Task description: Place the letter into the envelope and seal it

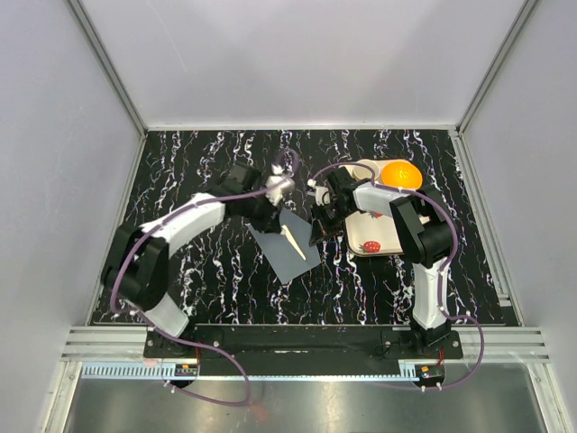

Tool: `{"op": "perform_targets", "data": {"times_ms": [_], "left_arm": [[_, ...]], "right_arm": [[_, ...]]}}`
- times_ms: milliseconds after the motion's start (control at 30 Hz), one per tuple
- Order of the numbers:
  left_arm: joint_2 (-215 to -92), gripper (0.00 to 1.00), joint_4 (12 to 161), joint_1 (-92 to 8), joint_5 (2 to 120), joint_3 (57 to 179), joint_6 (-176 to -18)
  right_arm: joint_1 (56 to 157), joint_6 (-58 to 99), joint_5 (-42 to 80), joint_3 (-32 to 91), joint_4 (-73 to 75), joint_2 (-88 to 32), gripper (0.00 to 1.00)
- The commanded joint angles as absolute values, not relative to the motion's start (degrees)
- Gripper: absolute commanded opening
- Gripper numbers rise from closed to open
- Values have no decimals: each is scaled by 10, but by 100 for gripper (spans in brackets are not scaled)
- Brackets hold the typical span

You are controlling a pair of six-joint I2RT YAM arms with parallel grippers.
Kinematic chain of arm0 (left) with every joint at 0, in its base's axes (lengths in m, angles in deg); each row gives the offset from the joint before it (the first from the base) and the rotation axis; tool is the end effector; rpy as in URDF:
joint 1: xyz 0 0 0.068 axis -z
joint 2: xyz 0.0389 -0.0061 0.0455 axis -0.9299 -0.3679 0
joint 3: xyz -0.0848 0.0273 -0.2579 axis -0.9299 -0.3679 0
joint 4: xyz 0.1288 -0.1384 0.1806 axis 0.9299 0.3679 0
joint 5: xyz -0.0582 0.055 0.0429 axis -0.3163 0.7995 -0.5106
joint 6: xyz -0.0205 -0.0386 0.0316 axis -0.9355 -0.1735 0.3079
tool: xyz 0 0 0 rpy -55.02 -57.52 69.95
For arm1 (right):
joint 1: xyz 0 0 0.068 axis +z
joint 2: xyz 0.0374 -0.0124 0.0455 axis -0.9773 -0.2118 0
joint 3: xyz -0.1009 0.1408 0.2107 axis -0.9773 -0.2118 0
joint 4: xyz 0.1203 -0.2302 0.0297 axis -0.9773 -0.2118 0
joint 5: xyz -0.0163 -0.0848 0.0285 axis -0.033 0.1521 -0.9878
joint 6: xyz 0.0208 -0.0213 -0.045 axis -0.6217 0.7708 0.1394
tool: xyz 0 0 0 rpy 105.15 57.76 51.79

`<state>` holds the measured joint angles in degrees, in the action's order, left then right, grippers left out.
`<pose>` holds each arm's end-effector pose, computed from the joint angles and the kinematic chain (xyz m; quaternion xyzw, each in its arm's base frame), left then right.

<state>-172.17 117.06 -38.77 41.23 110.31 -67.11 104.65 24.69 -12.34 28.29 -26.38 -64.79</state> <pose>0.2862 -0.1819 0.2170 0.4371 0.8276 -0.2567 0.2410 0.3411 0.1979 0.1252 -0.2468 0.8999 0.3545 0.0606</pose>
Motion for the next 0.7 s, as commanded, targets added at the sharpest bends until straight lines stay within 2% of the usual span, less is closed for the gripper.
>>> {"op": "perform_targets", "data": {"times_ms": [0, 133, 200, 267, 433, 600, 667], "left_arm": [[-1632, 0, 1076, -468, 209, 1049, -837], [-1585, 0, 914, -533, 161, 949, -1008], [-1580, 0, 841, -554, 137, 910, -1084], [-1587, 0, 706, -582, 124, 851, -1206], [-1668, 0, 278, -612, 150, 731, -1487], [-1780, 0, 80, -614, 183, 734, -1593], [-1804, 0, 71, -615, 196, 745, -1610]], "right_arm": [[1049, 260, -115, 283, -266, -614, 15], [1050, 256, -118, 287, -274, -602, 39], [1049, 257, -117, 290, -280, -595, 47], [1049, 258, -117, 294, -289, -590, 51], [1049, 254, -124, 307, -287, -588, 52], [1049, 245, -140, 314, -284, -602, 50], [1049, 243, -147, 315, -280, -604, 50]]}}
